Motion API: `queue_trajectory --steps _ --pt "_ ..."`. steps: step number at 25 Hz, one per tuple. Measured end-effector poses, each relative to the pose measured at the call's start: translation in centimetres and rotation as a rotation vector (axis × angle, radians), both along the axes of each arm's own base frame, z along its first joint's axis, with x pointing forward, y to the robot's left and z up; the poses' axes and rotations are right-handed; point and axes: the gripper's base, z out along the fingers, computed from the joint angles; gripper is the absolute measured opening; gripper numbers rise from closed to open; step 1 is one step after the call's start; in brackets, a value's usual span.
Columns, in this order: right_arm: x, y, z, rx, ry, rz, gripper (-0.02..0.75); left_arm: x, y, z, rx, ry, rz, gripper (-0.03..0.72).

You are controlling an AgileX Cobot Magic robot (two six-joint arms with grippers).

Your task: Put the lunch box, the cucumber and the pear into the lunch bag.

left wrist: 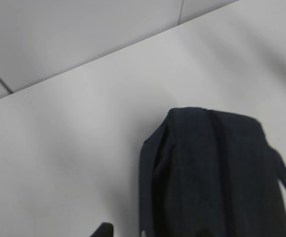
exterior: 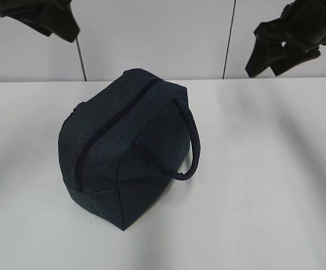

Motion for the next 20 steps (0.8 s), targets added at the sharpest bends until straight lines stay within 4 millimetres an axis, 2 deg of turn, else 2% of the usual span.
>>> queue_trajectory --steps 5,8,12,14,20 --pt "-1.7 0.7 0.8 -0.161 0.04 -0.11 0.503 -3.4 2.2 -0.8 0.064 -0.011 0.064 0.305" --pt "-4.0 2.0 1.6 -0.22 0.025 -0.124 0.503 -5.9 3.3 -1.8 0.042 -0.024 0.085 0.305" --pt "-9.0 3.0 2.2 -0.264 0.022 -0.128 0.486 -9.5 4.8 -3.0 0.029 -0.044 0.101 0.305" --pt "-11.6 2.9 1.9 -0.274 0.005 -0.134 0.476 -11.3 5.5 -3.6 0.013 -0.047 0.119 0.299" --pt "-19.7 0.1 1.0 -0.268 -0.09 -0.158 0.46 -17.5 8.0 -5.0 -0.055 -0.099 0.166 0.27"
